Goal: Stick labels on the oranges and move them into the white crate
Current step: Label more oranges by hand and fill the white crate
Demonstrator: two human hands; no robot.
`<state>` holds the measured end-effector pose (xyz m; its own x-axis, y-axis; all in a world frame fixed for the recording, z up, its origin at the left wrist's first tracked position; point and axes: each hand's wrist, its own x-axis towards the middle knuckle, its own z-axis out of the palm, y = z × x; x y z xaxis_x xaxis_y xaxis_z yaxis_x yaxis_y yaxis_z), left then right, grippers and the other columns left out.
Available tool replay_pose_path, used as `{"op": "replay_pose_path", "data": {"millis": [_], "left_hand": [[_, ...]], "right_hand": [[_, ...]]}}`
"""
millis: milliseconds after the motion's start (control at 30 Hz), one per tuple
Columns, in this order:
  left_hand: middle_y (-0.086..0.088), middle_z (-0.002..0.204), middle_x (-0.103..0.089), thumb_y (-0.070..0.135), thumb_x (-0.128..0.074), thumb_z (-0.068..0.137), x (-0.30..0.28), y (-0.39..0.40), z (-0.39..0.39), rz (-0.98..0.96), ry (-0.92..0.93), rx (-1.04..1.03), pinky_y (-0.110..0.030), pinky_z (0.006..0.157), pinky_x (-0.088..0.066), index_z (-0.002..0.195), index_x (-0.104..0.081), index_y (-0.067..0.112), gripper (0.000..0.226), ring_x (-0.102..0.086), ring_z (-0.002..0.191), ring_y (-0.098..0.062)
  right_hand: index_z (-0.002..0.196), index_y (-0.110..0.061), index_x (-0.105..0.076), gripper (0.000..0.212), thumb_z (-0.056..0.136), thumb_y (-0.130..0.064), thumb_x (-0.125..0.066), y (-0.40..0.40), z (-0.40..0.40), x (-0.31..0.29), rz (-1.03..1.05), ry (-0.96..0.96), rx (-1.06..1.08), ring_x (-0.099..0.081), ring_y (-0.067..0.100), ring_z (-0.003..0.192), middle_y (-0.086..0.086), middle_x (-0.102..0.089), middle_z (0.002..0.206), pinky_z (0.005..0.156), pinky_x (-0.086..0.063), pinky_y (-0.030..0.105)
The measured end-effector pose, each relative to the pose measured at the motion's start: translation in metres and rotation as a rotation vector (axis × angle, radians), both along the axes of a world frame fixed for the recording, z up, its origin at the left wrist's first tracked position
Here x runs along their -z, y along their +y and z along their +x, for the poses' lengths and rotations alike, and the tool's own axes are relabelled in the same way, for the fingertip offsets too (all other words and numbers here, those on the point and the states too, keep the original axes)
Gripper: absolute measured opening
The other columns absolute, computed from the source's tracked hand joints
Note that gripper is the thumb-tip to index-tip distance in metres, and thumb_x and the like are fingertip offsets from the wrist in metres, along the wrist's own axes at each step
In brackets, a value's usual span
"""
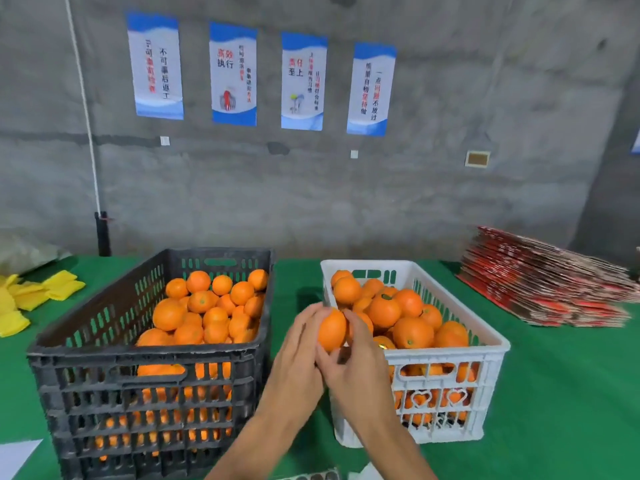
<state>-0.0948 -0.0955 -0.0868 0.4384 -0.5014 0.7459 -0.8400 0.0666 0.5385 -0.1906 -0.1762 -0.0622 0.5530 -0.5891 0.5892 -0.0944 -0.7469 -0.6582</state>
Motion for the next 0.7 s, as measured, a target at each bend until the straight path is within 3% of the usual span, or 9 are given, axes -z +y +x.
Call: {"op": "replay_pose_path", "data": {"millis": [67, 133, 267, 367, 533, 700], "left_hand": [[0.019, 0.157, -0.031, 0.004, -0.066, 0.095, -0.033, -0.028, 0.011, 0.02, -0.045, 0.006, -0.031, 0.114, -0.04, 0.15, -0.038, 0.033, 0.068, -0.036, 0.144, -0.005], [0.017, 0.158, -0.026, 0.002, -0.061, 0.094, -0.066, -0.053, 0.02, 0.144, -0.068, 0.035, -0.036, 0.113, -0.041, 0.152, -0.034, 0.031, 0.07, -0.037, 0.143, -0.007], [0.015, 0.156, -0.025, 0.04, -0.059, 0.098, -0.114, -0.081, 0.057, 0.455, -0.22, -0.065, -0.04, 0.1, -0.05, 0.151, -0.028, 0.032, 0.063, -0.05, 0.132, -0.016], [0.009, 0.154, -0.032, 0.048, -0.057, 0.098, -0.125, -0.075, 0.107, 0.587, -0.216, -0.213, -0.04, 0.097, -0.049, 0.151, -0.03, 0.03, 0.062, -0.054, 0.127, -0.022], [-0.005, 0.145, -0.044, 0.041, -0.063, 0.094, -0.102, -0.037, 0.21, 0.834, -0.089, -0.436, -0.044, 0.102, -0.047, 0.145, -0.038, 0.023, 0.06, -0.053, 0.128, -0.032], [-0.012, 0.151, -0.04, 0.04, -0.074, 0.088, -0.057, -0.018, 0.281, 1.079, 0.026, -0.417, -0.045, 0.11, -0.041, 0.151, -0.035, 0.018, 0.077, -0.046, 0.136, -0.031]], "right_hand": [[0.143, -0.027, -0.048, 0.06, 0.092, -0.054, -0.066, -0.028, 0.01, -0.029, -0.106, 0.021, 0.092, -0.069, 0.015, 0.099, -0.004, -0.069, 0.121, 0.079, -0.058, 0.034], [0.141, -0.025, -0.047, 0.056, 0.096, -0.058, -0.057, -0.058, 0.02, -0.053, -0.223, 0.1, 0.2, -0.069, 0.018, 0.095, -0.002, -0.071, 0.114, 0.072, -0.055, 0.032], [0.144, -0.015, -0.039, 0.058, 0.101, -0.052, -0.052, -0.128, 0.033, -0.084, -0.297, 0.336, 0.404, -0.063, 0.029, 0.116, 0.005, -0.057, 0.139, 0.08, -0.052, 0.039], [0.145, -0.017, -0.044, 0.061, 0.099, -0.056, -0.053, -0.163, 0.043, -0.09, -0.362, 0.51, 0.538, -0.059, 0.024, 0.125, 0.0, -0.052, 0.148, 0.09, -0.05, 0.036], [0.137, -0.029, -0.058, 0.056, 0.094, -0.065, -0.054, -0.136, 0.111, -0.086, -0.441, 0.422, 0.308, -0.065, 0.021, 0.117, -0.006, -0.061, 0.137, 0.09, -0.051, 0.034], [0.138, -0.037, -0.057, 0.057, 0.09, -0.069, -0.056, -0.079, 0.202, -0.069, -0.352, 0.425, 0.04, -0.06, 0.017, 0.125, -0.014, -0.061, 0.138, 0.092, -0.05, 0.033]]}}
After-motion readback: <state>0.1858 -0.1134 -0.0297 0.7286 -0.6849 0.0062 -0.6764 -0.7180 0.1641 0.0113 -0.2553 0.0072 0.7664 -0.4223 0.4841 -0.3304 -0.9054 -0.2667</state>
